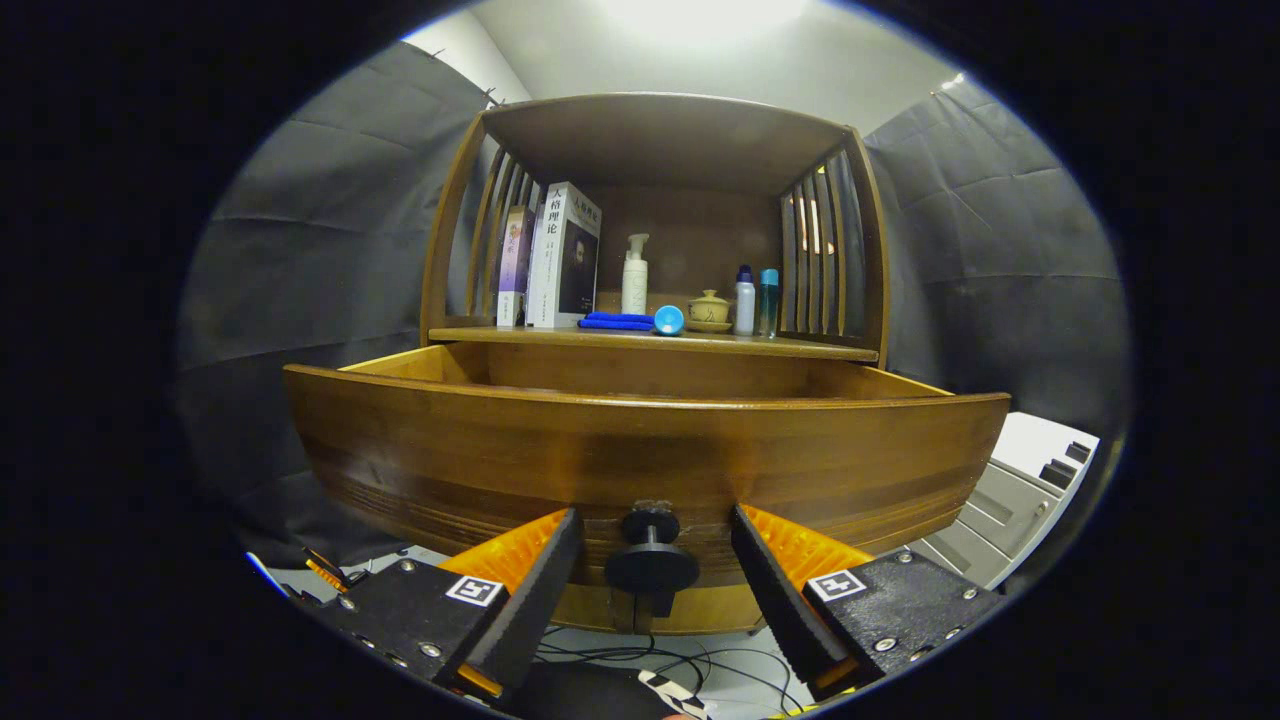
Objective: Pull open the drawer, take out the items inside it, and place them on the countertop above the cabinet.
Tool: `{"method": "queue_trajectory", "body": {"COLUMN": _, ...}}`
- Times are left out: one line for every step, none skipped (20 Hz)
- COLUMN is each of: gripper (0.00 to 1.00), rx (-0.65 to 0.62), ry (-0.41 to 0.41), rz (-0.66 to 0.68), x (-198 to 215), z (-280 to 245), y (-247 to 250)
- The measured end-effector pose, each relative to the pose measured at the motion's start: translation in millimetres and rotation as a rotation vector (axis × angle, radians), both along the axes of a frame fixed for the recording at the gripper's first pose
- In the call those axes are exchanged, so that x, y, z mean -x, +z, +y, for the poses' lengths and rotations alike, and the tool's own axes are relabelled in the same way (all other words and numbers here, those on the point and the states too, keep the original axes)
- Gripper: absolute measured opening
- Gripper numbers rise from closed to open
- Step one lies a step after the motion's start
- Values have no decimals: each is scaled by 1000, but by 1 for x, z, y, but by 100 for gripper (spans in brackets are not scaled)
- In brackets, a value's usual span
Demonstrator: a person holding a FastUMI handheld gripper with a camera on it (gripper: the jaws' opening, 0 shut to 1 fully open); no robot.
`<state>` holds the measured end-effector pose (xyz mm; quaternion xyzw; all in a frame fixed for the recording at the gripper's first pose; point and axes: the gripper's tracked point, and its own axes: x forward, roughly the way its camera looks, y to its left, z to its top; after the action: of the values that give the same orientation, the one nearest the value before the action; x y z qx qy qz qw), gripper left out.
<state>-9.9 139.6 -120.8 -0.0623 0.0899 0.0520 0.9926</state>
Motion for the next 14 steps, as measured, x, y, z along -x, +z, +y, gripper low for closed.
{"method": "queue_trajectory", "body": {"gripper": 95, "rx": -1, "ry": 0, "rz": 0, "x": -2, "z": 1, "y": 0}}
{"method": "queue_trajectory", "body": {"gripper": 95, "rx": -3, "ry": -1, "rz": 1, "x": -4, "z": 1, "y": 1}}
{"method": "queue_trajectory", "body": {"gripper": 95, "rx": -4, "ry": -2, "rz": 3, "x": -5, "z": 1, "y": 0}}
{"method": "queue_trajectory", "body": {"gripper": 95, "rx": -7, "ry": -3, "rz": 5, "x": -8, "z": 1, "y": 1}}
{"method": "queue_trajectory", "body": {"gripper": 95, "rx": -9, "ry": -5, "rz": 9, "x": -10, "z": 2, "y": 0}}
{"method": "queue_trajectory", "body": {"gripper": 95, "rx": -12, "ry": -6, "rz": 10, "x": -14, "z": 3, "y": 1}}
{"method": "queue_trajectory", "body": {"gripper": 95, "rx": -14, "ry": -7, "rz": 11, "x": -18, "z": 3, "y": 0}}
{"method": "queue_trajectory", "body": {"gripper": 95, "rx": -17, "ry": -8, "rz": 15, "x": -23, "z": 4, "y": 0}}
{"method": "queue_trajectory", "body": {"gripper": 95, "rx": -21, "ry": -9, "rz": 18, "x": -27, "z": 5, "y": 0}}
{"method": "queue_trajectory", "body": {"gripper": 95, "rx": -24, "ry": -11, "rz": 21, "x": -32, "z": 6, "y": 0}}
{"method": "queue_trajectory", "body": {"gripper": 95, "rx": -26, "ry": -14, "rz": 23, "x": -36, "z": 7, "y": 0}}
{"method": "queue_trajectory", "body": {"gripper": 95, "rx": -24, "ry": -16, "rz": 18, "x": -41, "z": 8, "y": 1}}
{"method": "queue_trajectory", "body": {"gripper": 95, "rx": -25, "ry": -16, "rz": 7, "x": -46, "z": 9, "y": 4}}
{"method": "queue_trajectory", "body": {"gripper": 95, "rx": -27, "ry": -13, "rz": 0, "x": -52, "z": 10, "y": 7}}
